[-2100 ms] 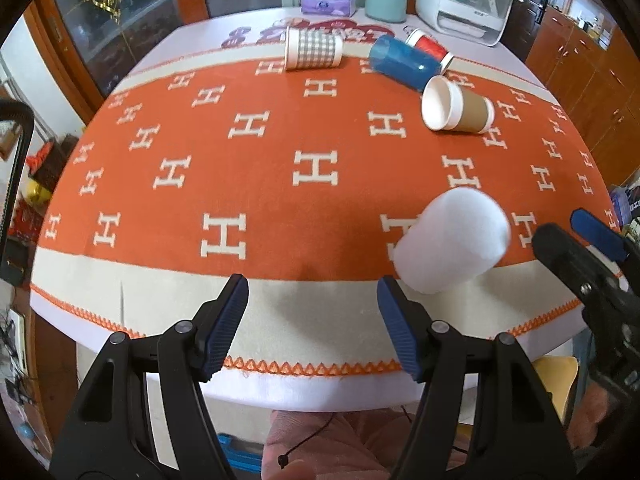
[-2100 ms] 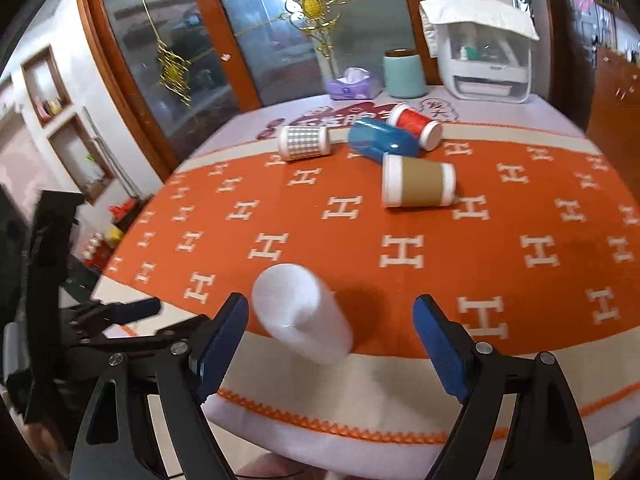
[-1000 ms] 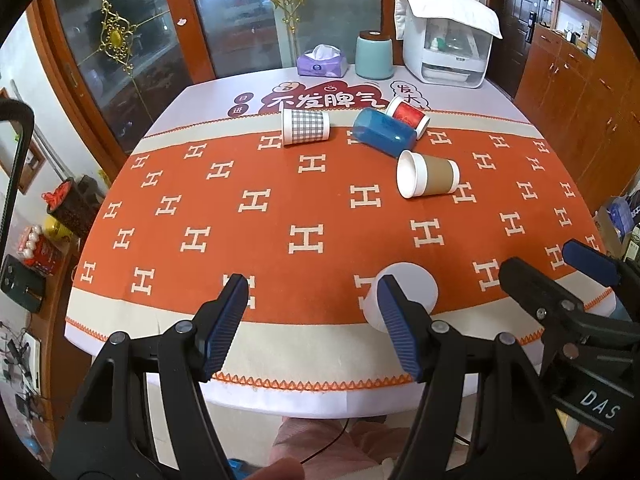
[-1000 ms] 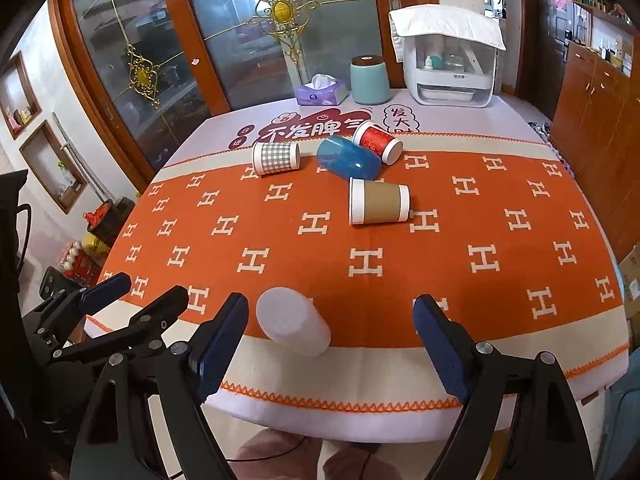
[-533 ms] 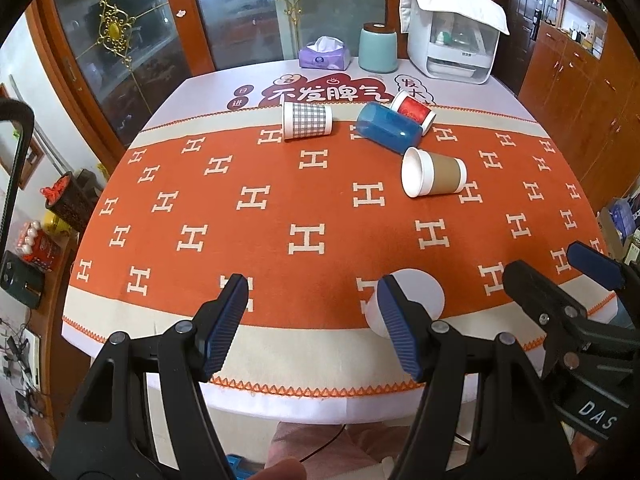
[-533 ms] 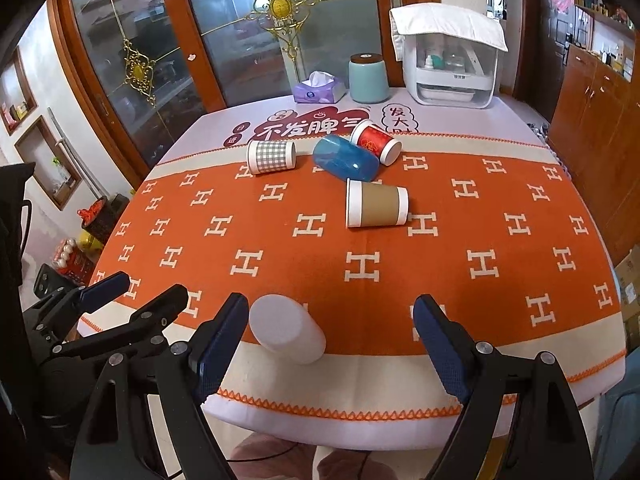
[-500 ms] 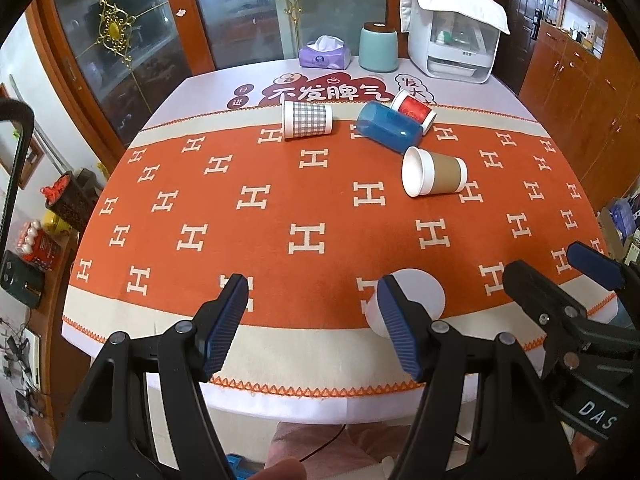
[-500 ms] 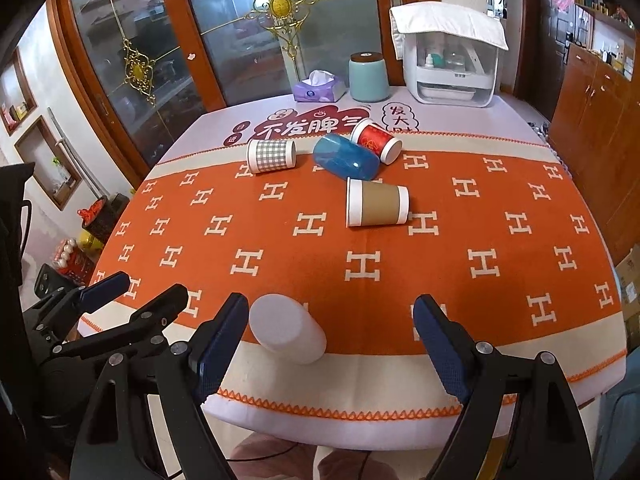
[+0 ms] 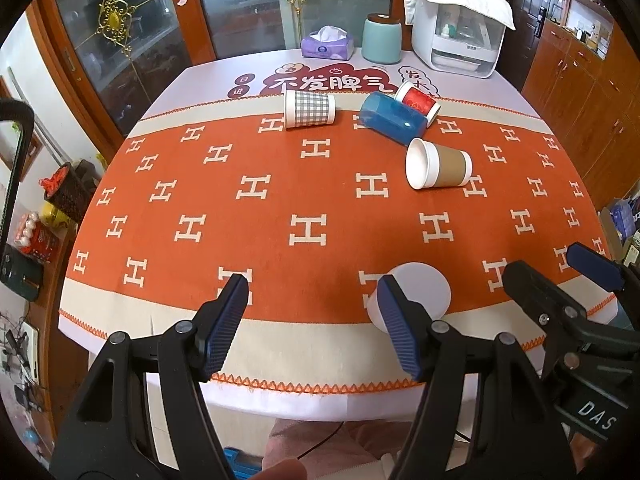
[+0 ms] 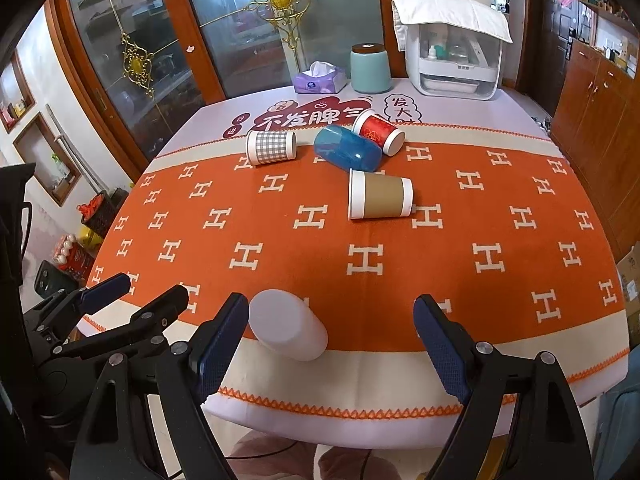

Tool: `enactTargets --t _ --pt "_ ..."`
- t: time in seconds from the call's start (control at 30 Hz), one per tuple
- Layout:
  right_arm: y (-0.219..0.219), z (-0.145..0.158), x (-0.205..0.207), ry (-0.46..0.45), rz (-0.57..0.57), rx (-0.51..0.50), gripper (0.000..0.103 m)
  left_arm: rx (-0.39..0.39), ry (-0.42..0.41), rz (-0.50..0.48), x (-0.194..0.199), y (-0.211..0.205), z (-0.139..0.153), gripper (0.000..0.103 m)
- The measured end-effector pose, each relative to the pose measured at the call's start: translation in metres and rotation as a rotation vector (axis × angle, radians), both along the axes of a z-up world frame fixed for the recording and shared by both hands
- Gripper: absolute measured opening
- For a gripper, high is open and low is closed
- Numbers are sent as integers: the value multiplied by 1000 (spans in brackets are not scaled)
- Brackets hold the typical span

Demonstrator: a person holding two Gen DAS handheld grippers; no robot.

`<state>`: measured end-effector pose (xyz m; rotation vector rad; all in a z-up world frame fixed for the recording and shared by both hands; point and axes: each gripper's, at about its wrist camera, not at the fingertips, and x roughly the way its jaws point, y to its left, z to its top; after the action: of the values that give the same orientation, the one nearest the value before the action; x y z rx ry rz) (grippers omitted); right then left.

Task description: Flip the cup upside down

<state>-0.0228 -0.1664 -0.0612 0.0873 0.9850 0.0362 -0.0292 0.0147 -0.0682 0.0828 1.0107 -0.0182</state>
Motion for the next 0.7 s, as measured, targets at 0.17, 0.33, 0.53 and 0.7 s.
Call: enactTargets --t 0.17,0.33,0.53,0.7 --pt "1 -1 0 8 -5 2 86 0 0 -3 -1 0 0 64" --pt "-3 -4 1 14 -13 8 86 4 0 -13 0 -3 -2 64" --pt "-9 -4 1 17 -23 14 86 7 -1 -22 2 -7 -1 64" --pt "-11 -5 1 19 -26 16 86 7 0 -23 2 -8 -1 64"
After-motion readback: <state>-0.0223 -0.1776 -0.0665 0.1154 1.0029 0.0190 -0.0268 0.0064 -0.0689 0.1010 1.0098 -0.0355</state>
